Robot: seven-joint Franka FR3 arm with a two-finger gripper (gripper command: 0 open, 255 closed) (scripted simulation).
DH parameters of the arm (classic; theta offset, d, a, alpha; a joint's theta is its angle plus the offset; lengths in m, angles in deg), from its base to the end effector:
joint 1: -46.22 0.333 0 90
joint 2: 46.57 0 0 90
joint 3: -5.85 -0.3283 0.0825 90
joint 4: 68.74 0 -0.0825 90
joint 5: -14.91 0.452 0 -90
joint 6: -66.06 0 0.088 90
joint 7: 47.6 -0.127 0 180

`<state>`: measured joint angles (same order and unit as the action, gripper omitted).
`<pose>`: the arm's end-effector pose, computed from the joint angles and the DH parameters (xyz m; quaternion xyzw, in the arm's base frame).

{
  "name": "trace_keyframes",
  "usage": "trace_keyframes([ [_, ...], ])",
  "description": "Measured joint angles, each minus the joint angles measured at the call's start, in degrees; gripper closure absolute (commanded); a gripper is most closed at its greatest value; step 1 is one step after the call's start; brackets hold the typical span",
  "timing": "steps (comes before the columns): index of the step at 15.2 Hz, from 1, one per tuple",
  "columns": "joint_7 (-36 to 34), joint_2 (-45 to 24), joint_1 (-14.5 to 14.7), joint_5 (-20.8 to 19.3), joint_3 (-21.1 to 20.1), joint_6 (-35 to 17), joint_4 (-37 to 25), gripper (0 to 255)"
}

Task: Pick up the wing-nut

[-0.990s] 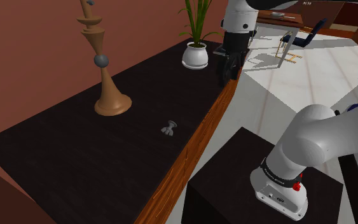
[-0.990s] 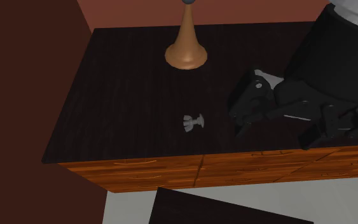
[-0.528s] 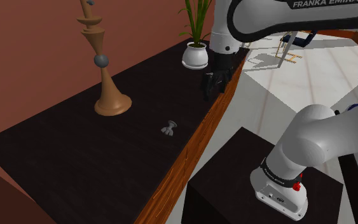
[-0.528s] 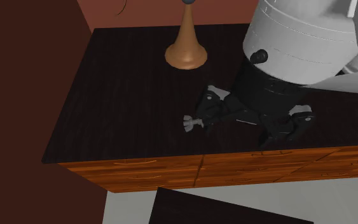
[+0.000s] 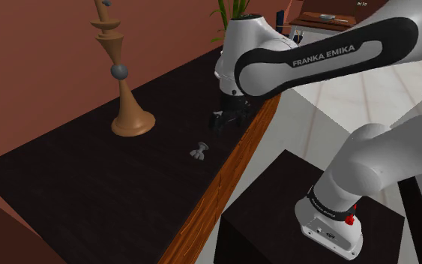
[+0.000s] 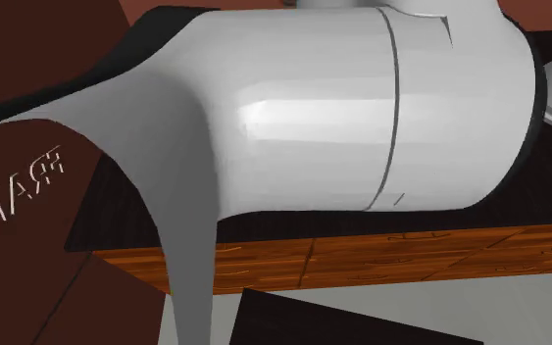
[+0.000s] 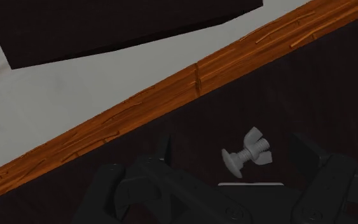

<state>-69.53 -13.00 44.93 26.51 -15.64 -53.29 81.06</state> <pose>0.4010 0.1479 0.3877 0.9956 -0.0912 0.0192 0.0072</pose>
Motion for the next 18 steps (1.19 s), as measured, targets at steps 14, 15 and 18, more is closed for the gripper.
trace_keyframes([
  [14, -36.07, -28.2, -13.6, -22.99, -19.96, -25.51, -5.14, 0],
  [15, -37.07, -28.99, -13.87, -24.16, -20.14, -26.22, -4.97, 0],
  [18, -40.69, -32.16, -14.73, -28.7, -20.49, -28.2, -4.97, 0],
])
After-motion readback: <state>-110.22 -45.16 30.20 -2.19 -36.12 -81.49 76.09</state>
